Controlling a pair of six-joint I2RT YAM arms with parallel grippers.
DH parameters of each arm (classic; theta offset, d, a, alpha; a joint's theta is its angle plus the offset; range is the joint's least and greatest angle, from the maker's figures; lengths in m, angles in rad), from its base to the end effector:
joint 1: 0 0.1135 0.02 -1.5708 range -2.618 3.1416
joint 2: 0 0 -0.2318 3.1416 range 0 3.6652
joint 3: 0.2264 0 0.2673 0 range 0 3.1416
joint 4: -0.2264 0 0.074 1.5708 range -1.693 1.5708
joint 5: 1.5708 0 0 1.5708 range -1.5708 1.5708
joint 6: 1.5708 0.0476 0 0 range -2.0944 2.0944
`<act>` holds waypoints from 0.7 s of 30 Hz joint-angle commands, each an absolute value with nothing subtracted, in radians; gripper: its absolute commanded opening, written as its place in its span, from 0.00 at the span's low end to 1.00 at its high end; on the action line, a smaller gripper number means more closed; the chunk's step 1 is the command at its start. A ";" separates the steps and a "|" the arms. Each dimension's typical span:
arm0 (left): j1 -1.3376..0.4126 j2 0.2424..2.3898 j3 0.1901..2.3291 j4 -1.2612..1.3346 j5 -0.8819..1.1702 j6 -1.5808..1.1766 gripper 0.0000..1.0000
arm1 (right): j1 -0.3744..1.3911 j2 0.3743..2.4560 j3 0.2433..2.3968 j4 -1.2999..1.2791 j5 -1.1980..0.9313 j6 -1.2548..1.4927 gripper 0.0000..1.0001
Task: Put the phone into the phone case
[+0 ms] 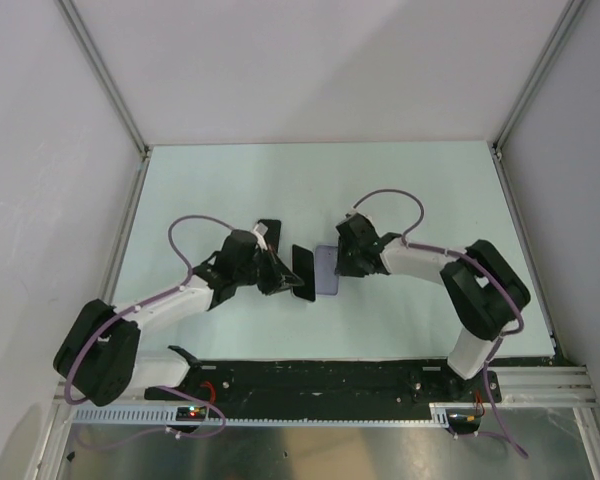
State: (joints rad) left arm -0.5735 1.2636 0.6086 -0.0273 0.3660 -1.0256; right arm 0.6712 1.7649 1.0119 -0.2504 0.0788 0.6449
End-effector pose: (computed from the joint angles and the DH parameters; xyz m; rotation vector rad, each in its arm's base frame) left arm 0.2301 -0.1689 0.1487 -0.3475 2.4990 -1.1820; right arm 0.2851 0.2216 0.1042 -0.0043 2.6196 0.3854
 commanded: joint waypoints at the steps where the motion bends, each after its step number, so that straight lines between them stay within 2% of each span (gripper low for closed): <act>1: -0.572 1.229 0.566 0.200 0.446 -1.139 0.00 | 0.702 1.667 0.891 -0.279 0.035 0.706 0.42; 3: -0.575 1.240 0.558 0.228 0.453 -1.160 0.00 | 0.696 1.621 0.864 -0.256 0.022 0.719 0.56; 6: -0.588 1.275 0.558 0.286 0.469 -1.201 0.00 | 0.675 1.564 0.850 -0.246 0.026 0.729 0.64; 21: -0.618 1.577 0.615 0.617 0.572 -1.464 0.00 | 0.504 1.447 0.836 -0.179 -0.066 0.729 0.65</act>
